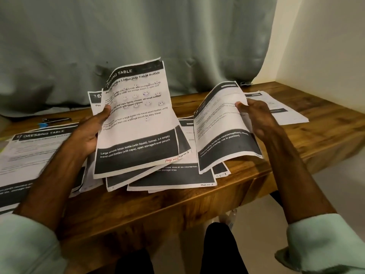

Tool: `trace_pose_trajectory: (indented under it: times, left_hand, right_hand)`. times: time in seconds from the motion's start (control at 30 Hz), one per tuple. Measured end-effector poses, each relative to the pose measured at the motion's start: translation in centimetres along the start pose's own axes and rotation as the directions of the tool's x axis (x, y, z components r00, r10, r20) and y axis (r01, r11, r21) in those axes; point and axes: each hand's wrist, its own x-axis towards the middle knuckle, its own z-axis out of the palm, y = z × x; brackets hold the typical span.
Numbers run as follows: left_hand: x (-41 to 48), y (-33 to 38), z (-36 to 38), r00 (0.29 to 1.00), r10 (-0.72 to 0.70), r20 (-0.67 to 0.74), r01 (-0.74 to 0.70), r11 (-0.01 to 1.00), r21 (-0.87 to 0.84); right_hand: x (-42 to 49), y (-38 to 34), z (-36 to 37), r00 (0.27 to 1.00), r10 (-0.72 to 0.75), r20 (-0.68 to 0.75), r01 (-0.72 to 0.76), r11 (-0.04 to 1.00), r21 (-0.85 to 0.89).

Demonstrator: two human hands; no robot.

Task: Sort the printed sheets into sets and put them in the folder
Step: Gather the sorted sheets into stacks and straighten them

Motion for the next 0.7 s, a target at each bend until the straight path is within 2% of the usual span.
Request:
trace_pose_trajectory:
  times: [0.1,0.2,0.27,0.4,0.53,0.63,0.7]
  left_hand:
    - [-0.3,0.2,0.4,0.999,-0.028,0.026,0.03,0.998,-0.061]
    - [-0.6,0.1,0.7,0.993,-0.094,0.074,0.101,0.989,-0.104]
    - [-0.7,0.0,0.7,0.988,-0.122,0.098,0.131,0.988,-0.086]
    - [-0.4,-0.2,0.6,0.994,-0.096,0.059,0.097,0.995,-0.019]
    - [0.1,-0.5,0.3,0.997,-0.073,-0.01,0.073,0.997,0.037]
    - [0.3,-0.7,-0.1,0.998,-0.045,-0.044,0.047,0.998,0.047]
    - [0.7,-0.5,-0.6,0.998,-0.017,-0.058,0.018,1.0,0.021]
  right_hand:
    - [-0.4,-1.5,1.4,0.999,-0.03,0.036,0.029,0.999,0.032]
    - [-0.2,-2.0,2.6,0.99,-0.055,0.127,0.037,0.989,0.143]
    - [-0.3,-1.7,3.2,0.982,-0.051,0.179,0.025,0.989,0.145]
    - [-0.4,-0.2,3.6,0.986,-0.017,0.166,0.038,0.992,-0.122]
    - [0.0,2.9,3.3,0.993,-0.056,0.105,0.094,0.91,-0.404]
    - [0.6,4.2,3.2,0.991,-0.102,0.085,0.131,0.83,-0.543]
    - [0.8,4.6,3.0,0.993,-0.108,0.044,0.114,0.811,-0.574]
